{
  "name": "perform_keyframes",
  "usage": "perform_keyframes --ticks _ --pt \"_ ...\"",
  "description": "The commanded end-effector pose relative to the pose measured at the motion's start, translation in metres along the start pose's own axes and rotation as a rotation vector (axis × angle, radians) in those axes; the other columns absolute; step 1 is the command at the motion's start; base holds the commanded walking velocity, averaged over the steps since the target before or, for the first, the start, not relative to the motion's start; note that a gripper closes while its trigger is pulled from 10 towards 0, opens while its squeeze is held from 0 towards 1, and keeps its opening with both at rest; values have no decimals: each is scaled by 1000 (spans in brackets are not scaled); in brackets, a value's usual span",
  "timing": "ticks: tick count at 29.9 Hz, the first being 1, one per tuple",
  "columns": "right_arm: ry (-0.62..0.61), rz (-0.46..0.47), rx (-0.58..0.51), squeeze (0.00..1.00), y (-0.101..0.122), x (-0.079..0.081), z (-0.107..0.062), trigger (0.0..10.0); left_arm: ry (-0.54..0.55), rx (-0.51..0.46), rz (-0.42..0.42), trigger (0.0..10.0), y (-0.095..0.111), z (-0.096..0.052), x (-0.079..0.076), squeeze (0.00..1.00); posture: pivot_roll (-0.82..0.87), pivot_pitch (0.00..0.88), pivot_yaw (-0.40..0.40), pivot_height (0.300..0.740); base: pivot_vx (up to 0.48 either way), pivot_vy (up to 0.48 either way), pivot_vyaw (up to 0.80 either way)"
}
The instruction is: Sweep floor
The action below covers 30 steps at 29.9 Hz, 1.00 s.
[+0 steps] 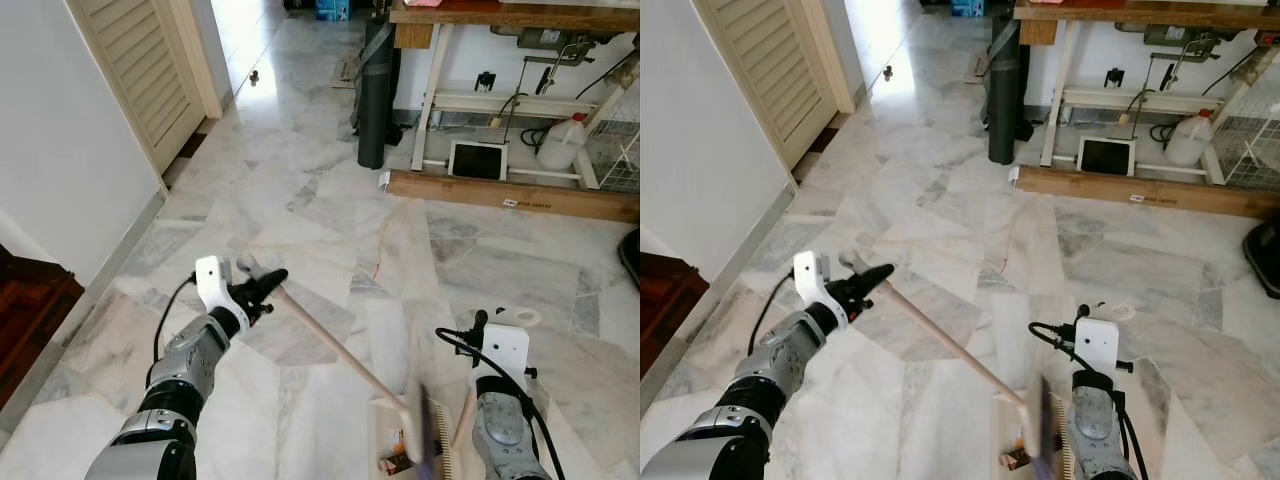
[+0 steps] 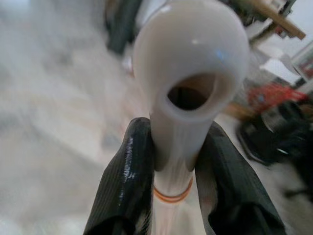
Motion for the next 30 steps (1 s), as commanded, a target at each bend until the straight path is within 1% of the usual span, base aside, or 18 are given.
perform_keyframes --ticks 1,3,4,5,6,7,10,11,13,14,17,18,19,21,25,27,28,30 --pt "-2 15 128 0 -28 1 -10 10000 32 -186 188 10000 57 -3 5 0 80 0 86 740 0 0 0" --pt "1 7 134 0 -26 1 -7 10000 19 -247 244 10000 75 -5 -1 0 80 0 78 740 0 0 0" --pt "1 7 134 0 -26 1 -7 10000 19 -247 244 10000 75 -5 -1 0 80 0 78 740 0 0 0" --pt "-10 10 124 0 -22 -3 -2 10000 24 -297 315 10000 91 -8 -5 0 84 0 73 740 0 0 0" --pt "-21 25 116 0 -18 -6 1 10000 37 -311 360 10000 95 -9 -4 0 82 0 70 740 0 0 0" --pt "-35 45 106 0 -13 -10 6 10000 72 -316 403 10000 92 -10 1 0 85 0 65 740 0 0 0" --pt "-45 71 88 0 -6 -13 12 10000 125 -269 392 10000 74 -11 12 0 77 0 61 740 0 0 0" --pt "-69 113 82 0 -2 -18 15 10000 168 -251 379 10000 67 -12 20 0 58 0 60 740 0 0 0" --pt "-105 158 60 0 4 -27 20 10000 210 -237 358 10000 59 -15 26 0 46 0 60 740 0 0 0" --pt "-129 201 54 0 7 -32 22 10000 215 -226 379 10000 56 -16 27 0 41 0 55 740 0 0 0" --pt "-162 260 36 0 13 -38 26 10000 225 -211 396 10000 52 -18 30 0 34 0 51 740 0 0 0" --pt "-162 260 36 0 13 -38 26 10000 225 -211 396 10000 52 -18 30 0 34 0 51 740 0 0 0" --pt "-171 280 12 0 19 -40 28 10000 232 -201 429 10000 50 -22 33 0 34 0 43 740 0 0 0" --pt "-164 300 -11 0 26 -39 32 10000 233 -191 455 10000 47 -25 36 0 26 0 34 740 0 0 0" --pt "-146 324 -31 0 34 -36 36 10000 221 -166 470 10000 36 -26 37 0 16 0 29 740 0 0 0" --pt "-118 372 -52 0 41 -30 39 10000 171 -151 468 10000 27 -25 26 0 6 0 27 740 0 0 0" --pt "-118 372 -52 0 41 -30 39 10000 171 -151 468 10000 27 -25 26 0 6 0 27 740 0 0 0" --pt "-85 370 -93 0 52 -24 41 10000 127 -160 409 10000 24 -19 13 0 3 0 22 740 0 0 0"
Point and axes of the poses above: a point about 5 cm out from each wrist's last joint towards the gripper, its own z axis pointing out of the wrist towards the gripper, its own y axis along the axis of the wrist's last joint, x = y × z, the point moved 6 cm from there along z, pointing out of the wrist towards the gripper, and after that the axes turned 3 degrees about z, right-handed, at the moved point
